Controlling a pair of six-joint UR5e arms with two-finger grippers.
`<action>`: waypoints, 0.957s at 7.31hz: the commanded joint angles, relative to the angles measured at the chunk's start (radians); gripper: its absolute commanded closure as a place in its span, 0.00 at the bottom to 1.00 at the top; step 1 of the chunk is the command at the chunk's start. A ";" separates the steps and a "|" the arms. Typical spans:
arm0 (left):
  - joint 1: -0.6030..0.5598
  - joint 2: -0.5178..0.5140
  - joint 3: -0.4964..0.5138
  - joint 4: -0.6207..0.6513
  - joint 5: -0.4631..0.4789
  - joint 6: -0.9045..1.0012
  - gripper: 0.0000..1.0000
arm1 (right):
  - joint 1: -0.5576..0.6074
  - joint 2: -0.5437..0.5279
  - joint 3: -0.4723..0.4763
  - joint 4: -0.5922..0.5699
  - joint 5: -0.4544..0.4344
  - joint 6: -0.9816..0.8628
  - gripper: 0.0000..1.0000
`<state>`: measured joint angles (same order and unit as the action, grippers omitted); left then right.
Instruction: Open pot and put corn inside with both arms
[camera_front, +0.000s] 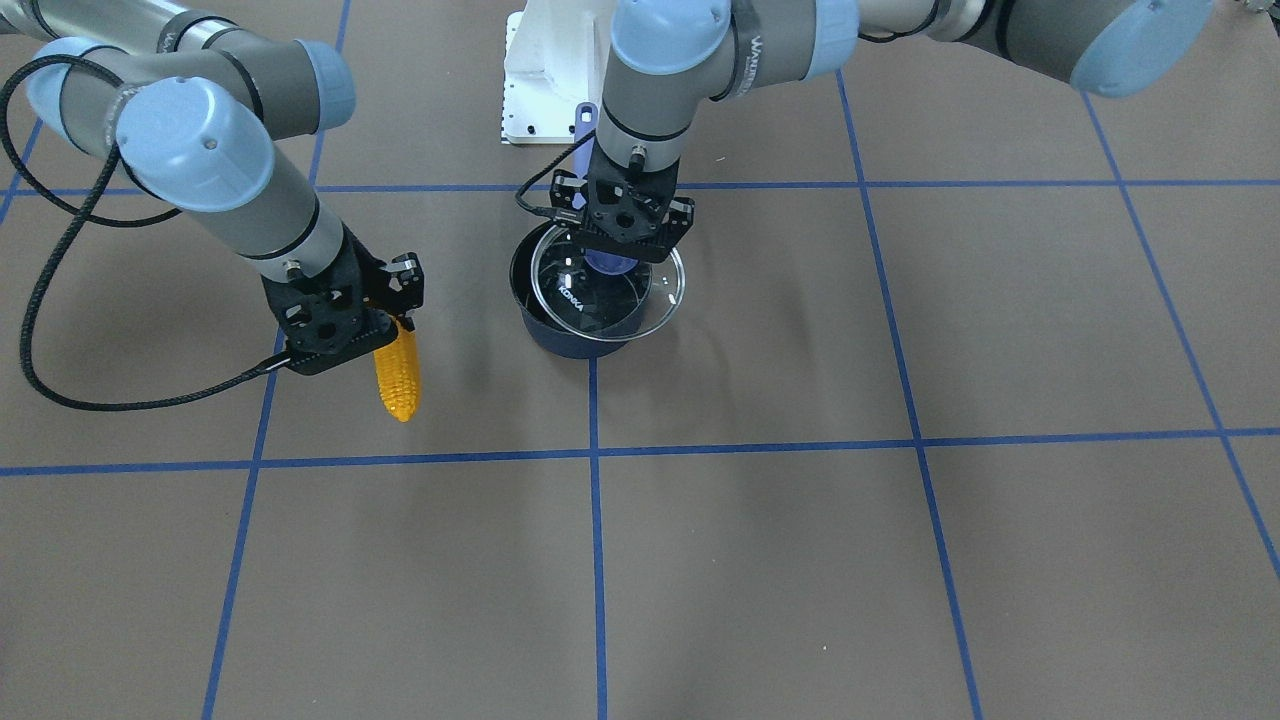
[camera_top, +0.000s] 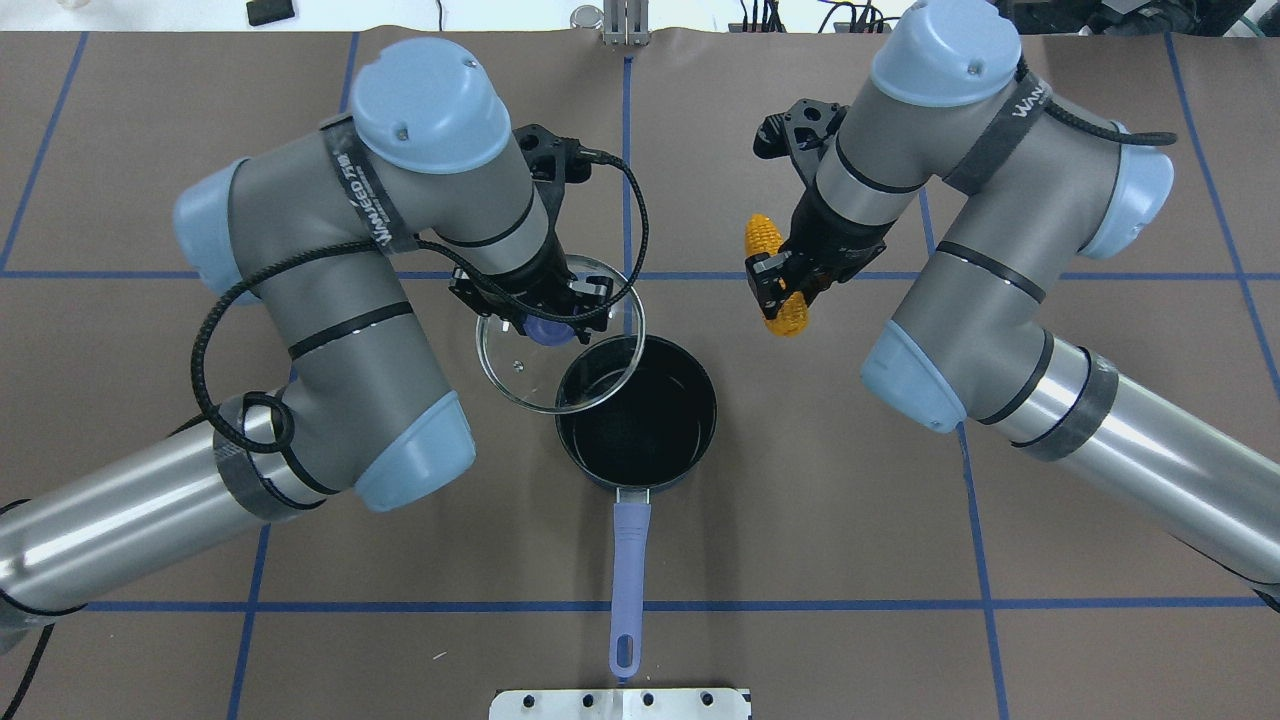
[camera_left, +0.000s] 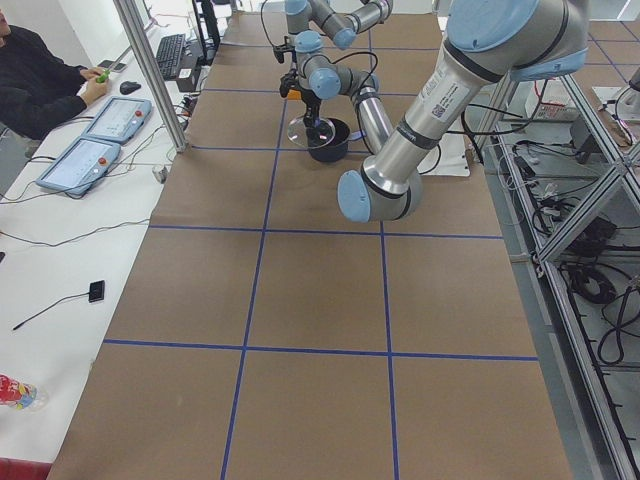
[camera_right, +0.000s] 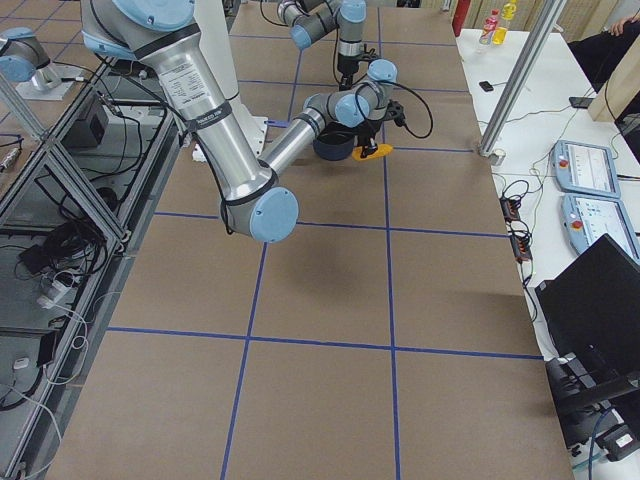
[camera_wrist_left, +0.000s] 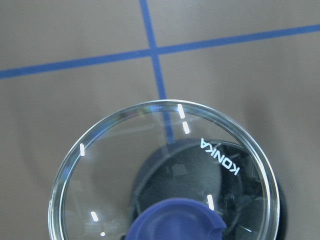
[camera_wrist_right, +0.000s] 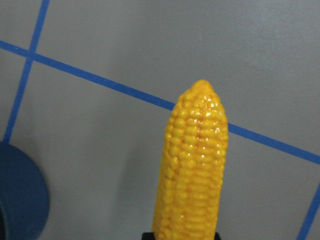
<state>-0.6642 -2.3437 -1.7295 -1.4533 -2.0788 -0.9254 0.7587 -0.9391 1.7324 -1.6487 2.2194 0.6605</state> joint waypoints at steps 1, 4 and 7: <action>-0.090 0.087 -0.031 -0.001 -0.049 0.115 0.43 | -0.062 0.072 -0.007 0.003 -0.016 0.033 0.74; -0.201 0.182 -0.033 -0.007 -0.130 0.311 0.43 | -0.153 0.140 -0.033 0.004 -0.069 0.034 0.73; -0.258 0.251 -0.032 -0.012 -0.130 0.414 0.43 | -0.189 0.138 -0.037 0.004 -0.070 0.031 0.60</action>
<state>-0.9000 -2.1209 -1.7617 -1.4623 -2.2073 -0.5478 0.5857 -0.8016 1.6975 -1.6445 2.1499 0.6926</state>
